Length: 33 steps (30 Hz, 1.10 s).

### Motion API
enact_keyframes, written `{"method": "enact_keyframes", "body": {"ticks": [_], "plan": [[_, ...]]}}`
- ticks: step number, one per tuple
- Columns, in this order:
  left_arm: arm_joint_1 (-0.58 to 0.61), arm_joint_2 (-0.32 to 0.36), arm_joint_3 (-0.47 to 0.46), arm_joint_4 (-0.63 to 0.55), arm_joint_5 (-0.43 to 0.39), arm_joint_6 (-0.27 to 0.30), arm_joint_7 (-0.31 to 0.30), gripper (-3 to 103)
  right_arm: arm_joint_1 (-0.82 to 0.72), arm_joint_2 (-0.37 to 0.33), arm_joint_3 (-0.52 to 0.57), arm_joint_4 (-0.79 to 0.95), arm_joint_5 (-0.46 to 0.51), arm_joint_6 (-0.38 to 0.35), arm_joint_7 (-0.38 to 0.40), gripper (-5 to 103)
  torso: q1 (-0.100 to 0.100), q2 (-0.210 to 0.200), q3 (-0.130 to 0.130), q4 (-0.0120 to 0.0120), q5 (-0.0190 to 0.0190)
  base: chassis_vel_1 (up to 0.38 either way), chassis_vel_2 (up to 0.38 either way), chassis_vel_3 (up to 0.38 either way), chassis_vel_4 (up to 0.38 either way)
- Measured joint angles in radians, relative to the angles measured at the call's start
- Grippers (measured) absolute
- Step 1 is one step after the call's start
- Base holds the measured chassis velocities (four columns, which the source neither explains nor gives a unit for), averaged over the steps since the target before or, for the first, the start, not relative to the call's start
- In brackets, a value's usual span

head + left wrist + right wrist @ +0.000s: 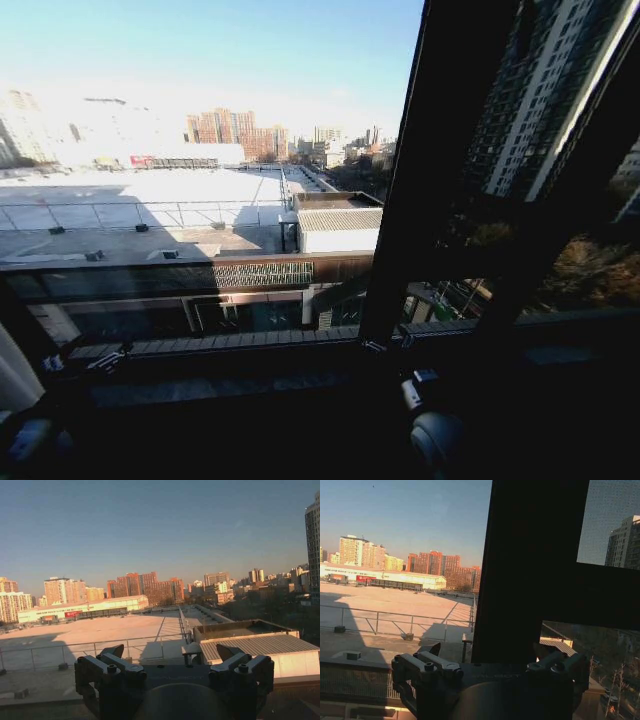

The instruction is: Open the curtains by pulling them apart, changing their state from closed to fully open.

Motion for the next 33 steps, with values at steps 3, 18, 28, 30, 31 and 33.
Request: {"method": "enact_keyframes", "body": {"ticks": [3, 18, 28, 30, 31, 33], "plan": [[0.0, -0.005, 0.003, -0.004, 0.001, 0.003, 0.0, 100, -0.001, -0.001, 0.002, 0.0, 0.001, 0.0, 0.0, 100, 0.0, 0.0, 0.0, 0.0001, -0.0002, -0.328, -0.355, 0.311, 0.38], [-0.002, -0.033, 0.011, -0.039, 0.006, 0.02, 0.002, 100, -0.012, -0.023, 0.02, 0.004, 0.005, 0.0, 0.0, 100, 0.0, 0.0, 0.0, 0.0001, -0.0002, -0.307, -0.399, 0.304, 0.406], [0.001, -0.069, 0.008, -0.06, 0.033, 0.021, 0.007, 100, -0.009, -0.04, 0.017, 0.002, 0.028, 0.001, 0.001, 100, 0.0, 0.0, 0.0, 0.0003, -0.0007, -0.081, -0.344, 0.09, 0.36], [-0.002, -0.078, 0.009, -0.065, 0.037, 0.022, 0.007, 100, -0.009, -0.045, 0.019, 0.002, 0.034, 0.002, 0.001, 100, 0.0, 0.0, 0.0, 0.0003, -0.0004, 0.028, -0.338, -0.018, 0.341], [-0.003, -0.085, 0.01, -0.07, 0.04, 0.024, 0.007, 100, -0.009, -0.05, 0.022, 0.002, 0.04, 0.002, 0.001, 100, 0.0, 0.0, 0.0, 0.0003, -0.0003, 0.028, -0.369, -0.018, 0.341], [-0.002, -0.099, 0.014, -0.082, 0.046, 0.029, 0.007, 100, -0.008, -0.06, 0.028, 0.002, 0.051, 0.002, 0.001, 100, 0.0, 0.0, 0.0, 0.0001, -0.0003, 0.01, -0.386, -0.029, 0.354]]}}
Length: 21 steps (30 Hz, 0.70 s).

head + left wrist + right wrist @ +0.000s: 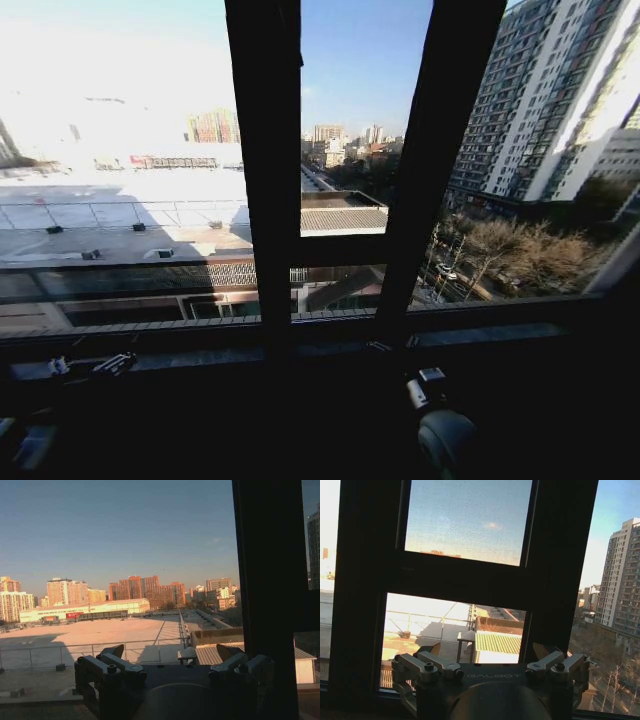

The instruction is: Open the curtains by pulling them apart, changing their state from closed to fully open.

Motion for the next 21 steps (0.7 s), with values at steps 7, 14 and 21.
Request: {"method": "enact_keyframes", "body": {"ticks": [7, 14, 21], "plan": [[0.003, -0.025, 0.004, -0.028, 0.01, 0.008, 0.0, 100, 0.002, -0.017, 0.01, 0.0, 0.018, 0.001, 0.001, 100, 0.0, 0.0, 0.0, 0.0001, 0.0004, -0.002, -0.409, -0.001, 0.417], [0.012, -0.05, -0.003, -0.047, 0.016, 0.009, 0.0, 100, 0.003, -0.028, 0.013, -0.001, 0.035, 0.004, 0.001, 100, 0.0, 0.0, 0.0, 0.0001, -0.0004, -0.021, -0.369, 0.024, 0.379], [0.019, -0.056, -0.012, -0.054, 0.016, 0.009, 0.0, 100, 0.001, -0.031, 0.018, -0.002, 0.043, 0.007, 0.001, 100, 0.0, 0.0, 0.0, 0.0, 0.0005, -0.008, -0.384, 0.008, 0.388]]}}
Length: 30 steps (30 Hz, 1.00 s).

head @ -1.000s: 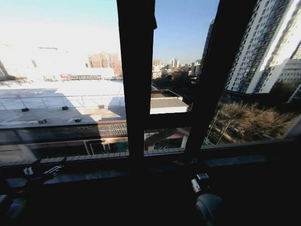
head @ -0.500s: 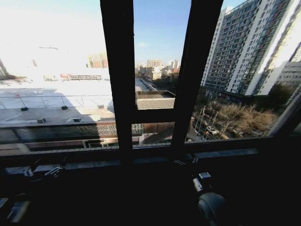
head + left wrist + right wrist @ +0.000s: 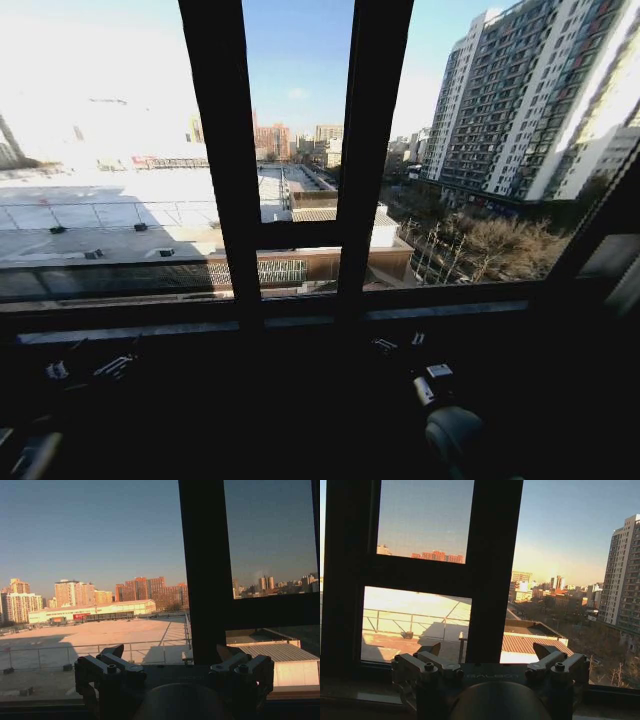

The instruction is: Open the curtains by pulling them apart, changing their state from closed to fully open.

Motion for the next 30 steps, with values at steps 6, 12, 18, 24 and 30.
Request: {"method": "enact_keyframes", "body": {"ticks": [6, 12, 18, 24, 30], "plan": [[0.001, -0.001, 0.002, -0.002, 0.0, -0.001, 0.0, 100, -0.012, 0.004, 0.005, 0.007, 0.0, 0.002, 0.0, 100, 0.0, 0.0, 0.0, 0.0, -0.0004, 0.013, -0.373, -0.028, 0.381], [0.003, -0.003, 0.006, 0.003, 0.0, -0.009, 0.002, 100, -0.025, 0.012, 0.013, 0.017, -0.004, 0.004, 0.002, 100, 0.0, 0.0, 0.0, -0.0001, -0.0002, 0.012, -0.388, -0.004, 0.382], [0.007, 0.0, 0.006, 0.011, -0.002, -0.022, 0.007, 100, -0.027, 0.025, 0.012, 0.018, -0.01, 0.005, 0.002, 100, 0.0, 0.0, 0.0, 0.0, -0.0005, 0.007, -0.383, 0.003, 0.398], [0.011, 0.005, 0.003, 0.021, -0.005, -0.031, 0.01, 100, -0.027, 0.034, 0.007, 0.019, -0.032, 0.005, 0.003, 100, 0.0, 0.0, 0.0, -0.0002, -0.0003, 0.023, -0.377, -0.028, 0.363], [0.009, 0.006, 0.008, 0.029, -0.005, -0.038, 0.011, 100, -0.031, 0.037, 0.008, 0.019, -0.043, 0.006, 0.003, 100, 0.0, 0.0, 0.0, 0.0001, -0.0003, 0.007, -0.387, 0.0, 0.388]]}}
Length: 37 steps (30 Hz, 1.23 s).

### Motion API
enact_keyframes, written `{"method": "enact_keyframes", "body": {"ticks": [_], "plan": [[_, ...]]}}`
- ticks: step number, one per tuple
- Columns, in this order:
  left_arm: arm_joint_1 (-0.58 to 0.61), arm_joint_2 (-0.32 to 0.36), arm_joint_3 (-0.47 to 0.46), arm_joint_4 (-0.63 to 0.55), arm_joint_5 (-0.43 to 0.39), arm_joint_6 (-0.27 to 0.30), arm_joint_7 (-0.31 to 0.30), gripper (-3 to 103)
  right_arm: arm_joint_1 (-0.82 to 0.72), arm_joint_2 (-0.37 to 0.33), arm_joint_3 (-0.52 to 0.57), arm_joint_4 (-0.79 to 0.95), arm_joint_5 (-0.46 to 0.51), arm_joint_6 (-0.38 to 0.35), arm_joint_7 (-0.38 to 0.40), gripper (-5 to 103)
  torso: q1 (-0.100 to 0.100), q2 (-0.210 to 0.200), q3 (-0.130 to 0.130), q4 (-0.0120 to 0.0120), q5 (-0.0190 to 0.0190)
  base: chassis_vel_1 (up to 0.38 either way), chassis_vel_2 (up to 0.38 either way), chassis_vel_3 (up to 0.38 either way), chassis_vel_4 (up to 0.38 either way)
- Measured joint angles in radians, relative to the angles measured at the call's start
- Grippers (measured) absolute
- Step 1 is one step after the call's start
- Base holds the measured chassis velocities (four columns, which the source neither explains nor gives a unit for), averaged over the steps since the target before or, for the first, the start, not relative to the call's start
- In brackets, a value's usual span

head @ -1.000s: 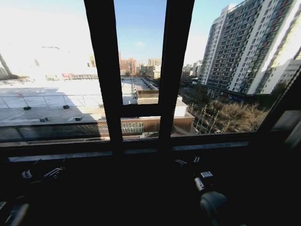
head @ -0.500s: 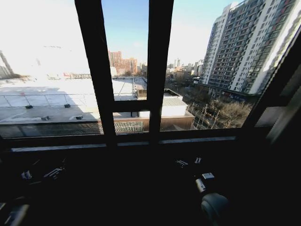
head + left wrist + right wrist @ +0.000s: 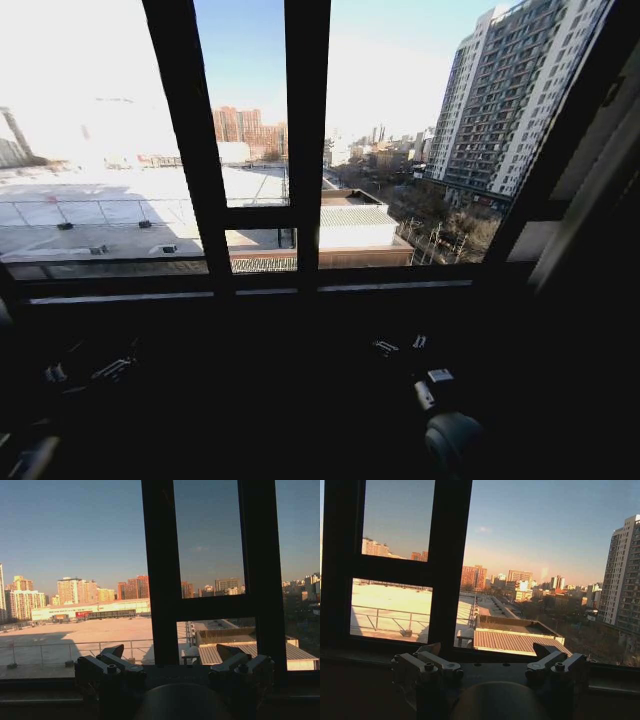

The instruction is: Open the curtains by pulling them apart, changing their state from closed to fully open.

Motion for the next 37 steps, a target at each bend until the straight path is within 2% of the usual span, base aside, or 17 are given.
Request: {"method": "enact_keyframes", "body": {"ticks": [3, 4, 6, 9, 15, 22, 37], "plan": [[-0.002, 0.0, 0.002, 0.002, 0.0, -0.002, 0.0, 100, 0.002, 0.002, 0.001, -0.008, -0.01, 0.013, 0.0, 100, 0.0, 0.0, 0.0, -0.0001, 0.0, -0.012, -0.393, 0.015, 0.408], [-0.002, -0.001, 0.003, 0.003, 0.0, -0.003, 0.0, 100, 0.002, 0.003, 0.001, -0.01, -0.013, 0.017, 0.0, 100, 0.0, 0.0, 0.0, -0.0001, -0.0012, -0.069, -0.387, 0.023, 0.298], [-0.002, -0.001, 0.003, 0.003, -0.001, -0.007, 0.0, 100, 0.003, 0.005, 0.001, -0.012, -0.016, 0.021, 0.0, 100, -0.001, 0.001, 0.0, -0.0002, 0.001, -0.064, -0.238, 0.049, 0.257], [-0.002, -0.002, 0.003, 0.005, -0.003, -0.015, 0.0, 100, 0.004, 0.008, -0.003, -0.013, -0.017, 0.023, 0.0, 100, -0.001, 0.0, 0.0, -0.0003, 0.001, -0.02, -0.109, 0.039, 0.187], [0.003, -0.007, 0.002, 0.016, -0.007, -0.039, -0.002, 100, 0.005, 0.016, -0.01, -0.011, -0.02, 0.023, 0.0, 100, 0.001, 0.0, 0.0, 0.0, -0.0012, -0.019, 0.021, 0.018, -0.063], [0.008, -0.004, 0.0, 0.021, -0.021, -0.055, -0.004, 100, -0.005, 0.02, -0.01, 0.001, -0.025, 0.024, 0.0, 100, 0.0, 0.0, 0.0, -0.0001, 0.0004, 0.004, 0.014, -0.006, -0.025], [0.018, -0.001, -0.004, 0.021, -0.052, -0.064, -0.007, 100, -0.029, 0.039, -0.011, 0.035, -0.053, 0.026, 0.019, 100, 0.0, 0.0, 0.0, -0.0002, 0.0002, 0.0, 0.0, 0.0, 0.0]]}}
